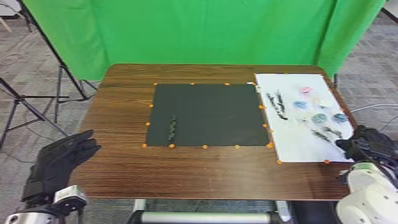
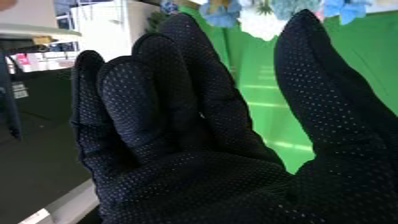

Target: Arrange flowers

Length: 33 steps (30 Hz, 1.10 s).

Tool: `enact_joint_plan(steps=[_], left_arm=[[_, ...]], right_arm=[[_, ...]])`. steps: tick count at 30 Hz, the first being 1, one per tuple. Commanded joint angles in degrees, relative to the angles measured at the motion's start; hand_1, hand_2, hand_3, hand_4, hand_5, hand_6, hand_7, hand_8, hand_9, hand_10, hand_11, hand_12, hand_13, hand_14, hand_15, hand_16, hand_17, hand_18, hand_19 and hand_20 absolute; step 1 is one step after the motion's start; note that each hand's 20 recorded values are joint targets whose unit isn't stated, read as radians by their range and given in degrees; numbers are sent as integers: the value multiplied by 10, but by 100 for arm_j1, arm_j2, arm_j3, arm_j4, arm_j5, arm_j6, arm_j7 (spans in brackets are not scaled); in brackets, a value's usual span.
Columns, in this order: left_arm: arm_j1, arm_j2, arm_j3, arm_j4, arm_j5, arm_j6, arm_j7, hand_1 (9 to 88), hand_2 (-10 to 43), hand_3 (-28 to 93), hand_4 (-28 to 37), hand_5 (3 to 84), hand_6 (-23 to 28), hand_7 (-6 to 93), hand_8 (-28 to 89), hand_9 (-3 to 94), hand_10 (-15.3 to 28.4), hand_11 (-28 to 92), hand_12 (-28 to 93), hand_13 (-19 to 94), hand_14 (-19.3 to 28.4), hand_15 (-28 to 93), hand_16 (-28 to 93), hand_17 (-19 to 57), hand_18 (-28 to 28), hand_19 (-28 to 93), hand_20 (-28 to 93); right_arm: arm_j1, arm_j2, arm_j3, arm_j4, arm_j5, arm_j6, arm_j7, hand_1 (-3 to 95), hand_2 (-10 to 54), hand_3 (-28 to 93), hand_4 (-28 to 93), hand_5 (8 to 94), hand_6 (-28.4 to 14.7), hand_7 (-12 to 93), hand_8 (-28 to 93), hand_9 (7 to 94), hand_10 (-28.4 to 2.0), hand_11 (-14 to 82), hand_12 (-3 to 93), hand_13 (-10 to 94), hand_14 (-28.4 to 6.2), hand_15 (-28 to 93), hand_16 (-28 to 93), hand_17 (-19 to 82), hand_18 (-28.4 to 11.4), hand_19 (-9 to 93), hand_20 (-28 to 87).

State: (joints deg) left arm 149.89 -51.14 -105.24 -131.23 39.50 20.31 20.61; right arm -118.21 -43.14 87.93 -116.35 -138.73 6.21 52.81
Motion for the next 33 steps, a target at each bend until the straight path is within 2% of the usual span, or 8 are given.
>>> enact_joint_plan(steps=[1, 12, 13, 14, 19, 27, 29, 33], left_arm=[[20, -39, -7, 19, -24, -1, -43, 297, 59, 789, -115, 506, 159, 148, -83, 423, 230, 411, 106, 306, 284, 626, -124, -68, 227, 617, 167], [51, -36, -31, 15, -55, 12, -28, 298, 60, 791, -114, 506, 160, 148, -83, 423, 230, 410, 106, 306, 284, 626, -124, -68, 227, 618, 167], [28, -48, -31, 19, -30, -11, -73, 298, 59, 791, -113, 506, 160, 148, -83, 423, 230, 410, 106, 306, 284, 627, -124, -68, 227, 618, 167], [32, -31, -21, 24, -46, -9, -38, 298, 59, 792, -113, 507, 160, 148, -83, 423, 230, 410, 106, 307, 284, 627, -124, -68, 227, 618, 167], [3, -53, -14, 30, -33, -26, -81, 299, 59, 791, -113, 507, 160, 148, -83, 423, 229, 410, 106, 306, 284, 627, -124, -68, 227, 617, 167], [-30, -91, -12, 38, 4, -57, -142, 299, 60, 791, -111, 506, 160, 148, -83, 423, 230, 411, 106, 306, 284, 626, -124, -68, 227, 617, 168], [9, -65, -3, 19, -15, -17, -93, 299, 60, 791, -111, 507, 160, 147, -83, 423, 229, 411, 106, 306, 284, 626, -124, -68, 227, 617, 167], [-41, -93, -3, 33, 11, -52, -159, 299, 61, 791, -111, 507, 160, 147, -83, 423, 229, 412, 106, 306, 284, 627, -124, -68, 227, 618, 168]], right_arm=[[-87, -76, -130, 50, -36, -89, 86, 288, -23, 795, -214, 680, -142, 214, -71, 563, -269, 609, 255, 519, -240, 827, 216, 227, -284, 812, 174], [29, -124, -253, 303, -53, -104, 147, 305, -34, 800, -217, 684, -137, 219, -72, 570, -266, 608, 254, 528, -237, 825, 211, 230, -284, 814, 165], [-7, -113, -258, 298, -62, -83, 188, 311, -36, 801, -218, 687, -134, 221, -72, 572, -264, 608, 254, 531, -235, 825, 210, 231, -284, 814, 165], [51, -98, -306, 344, -64, -61, 197, 316, -38, 801, -220, 688, -133, 223, -72, 576, -261, 607, 253, 535, -233, 824, 209, 234, -284, 815, 164], [133, -106, -332, 417, -69, -57, 185, 339, -44, 802, -230, 698, -123, 226, -79, 595, -246, 605, 246, 549, -221, 818, 208, 241, -284, 819, 159], [202, -68, -389, 449, -104, 44, 153, 340, -43, 804, -235, 700, -119, 229, -83, 600, -242, 603, 242, 552, -217, 813, 214, 241, -284, 822, 150], [218, -70, -418, 474, -130, 50, 128, 341, -42, 804, -236, 700, -118, 229, -83, 602, -241, 602, 241, 554, -216, 811, 213, 241, -284, 823, 149], [340, -86, -503, 519, -50, -12, 179, 360, -38, 809, -246, 716, -106, 236, -86, 621, -227, 598, 237, 569, -204, 804, 209, 243, -284, 823, 145]])
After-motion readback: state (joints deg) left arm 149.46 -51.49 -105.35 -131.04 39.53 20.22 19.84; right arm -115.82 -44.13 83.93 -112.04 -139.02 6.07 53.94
